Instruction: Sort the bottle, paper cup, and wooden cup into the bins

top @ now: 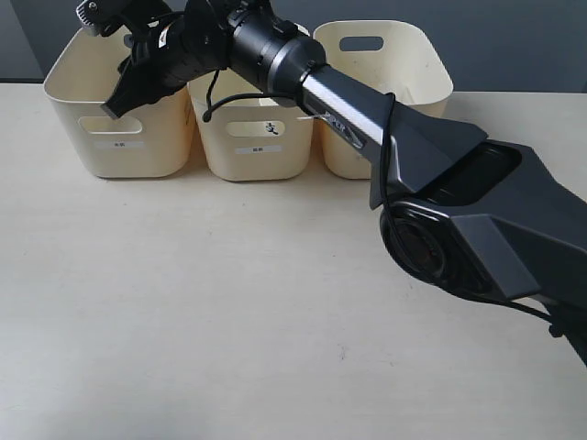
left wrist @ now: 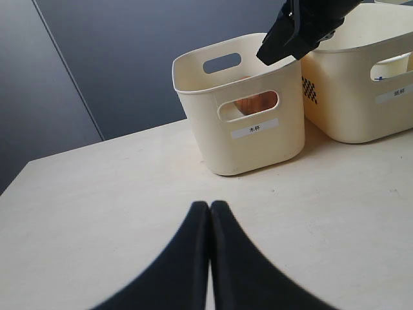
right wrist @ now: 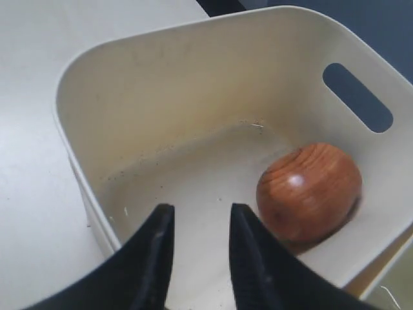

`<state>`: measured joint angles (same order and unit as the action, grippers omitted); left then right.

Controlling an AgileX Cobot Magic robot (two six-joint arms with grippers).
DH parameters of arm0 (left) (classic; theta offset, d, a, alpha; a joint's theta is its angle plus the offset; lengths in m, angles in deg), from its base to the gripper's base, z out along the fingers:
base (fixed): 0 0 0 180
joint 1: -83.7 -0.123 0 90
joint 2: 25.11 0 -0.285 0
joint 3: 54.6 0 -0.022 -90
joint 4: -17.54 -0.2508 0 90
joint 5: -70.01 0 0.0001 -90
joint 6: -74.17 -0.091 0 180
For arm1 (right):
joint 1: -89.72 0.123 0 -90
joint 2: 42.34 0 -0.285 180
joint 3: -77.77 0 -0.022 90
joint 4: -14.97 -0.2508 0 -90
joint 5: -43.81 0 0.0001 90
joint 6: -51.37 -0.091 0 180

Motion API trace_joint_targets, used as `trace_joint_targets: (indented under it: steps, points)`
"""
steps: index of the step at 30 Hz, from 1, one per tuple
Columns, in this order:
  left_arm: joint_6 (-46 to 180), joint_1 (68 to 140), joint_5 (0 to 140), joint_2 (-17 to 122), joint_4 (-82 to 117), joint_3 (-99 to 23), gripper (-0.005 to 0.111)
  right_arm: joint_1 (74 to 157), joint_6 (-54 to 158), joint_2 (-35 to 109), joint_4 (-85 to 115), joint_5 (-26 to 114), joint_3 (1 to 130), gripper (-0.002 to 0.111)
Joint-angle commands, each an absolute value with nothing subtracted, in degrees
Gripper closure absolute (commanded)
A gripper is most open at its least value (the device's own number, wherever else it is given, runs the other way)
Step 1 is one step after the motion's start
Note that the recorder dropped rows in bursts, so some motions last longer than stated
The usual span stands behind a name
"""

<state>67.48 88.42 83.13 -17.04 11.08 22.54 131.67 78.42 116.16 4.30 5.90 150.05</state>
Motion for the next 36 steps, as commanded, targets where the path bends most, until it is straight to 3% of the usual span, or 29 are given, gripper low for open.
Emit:
trace_joint_targets:
  steps: [1, 11, 17, 19, 23, 28, 36]
  points:
    - [67.6, 88.2, 82.9, -17.3, 10.8, 22.6, 0.107, 131.5, 78.3, 116.2, 4.2, 6.7, 150.5, 0.078]
    - [67.6, 88.2, 82.9, -17.3, 10.8, 22.6, 0.107, 132.0, 78.3, 114.5, 5.9, 3.8, 150.5, 0.079]
    - [67.6, 88.2, 82.9, -17.3, 10.8, 22.6, 0.107, 132.2, 78.9, 110.2, 6.0, -6.4, 150.5, 0.086]
    - [67.6, 88.2, 82.9, -17.3, 10.8, 22.6, 0.107, 132.8, 78.9, 108.3, 7.1, -11.2, 150.5, 0.09]
    - [67.6, 88.2, 82.9, -17.3, 10.8, 22.6, 0.107, 134.5, 80.3, 104.5, 7.5, -18.6, 150.5, 0.109]
    - [67.6, 88.2, 82.9, -17.3, 10.8, 22.6, 0.107, 135.2, 80.0, 100.6, 8.1, -26.2, 150.5, 0.109]
    - [67.6, 88.2, 82.9, -17.3, 10.8, 22.6, 0.107, 135.2, 77.6, 97.0, 4.6, -26.2, 150.5, 0.109]
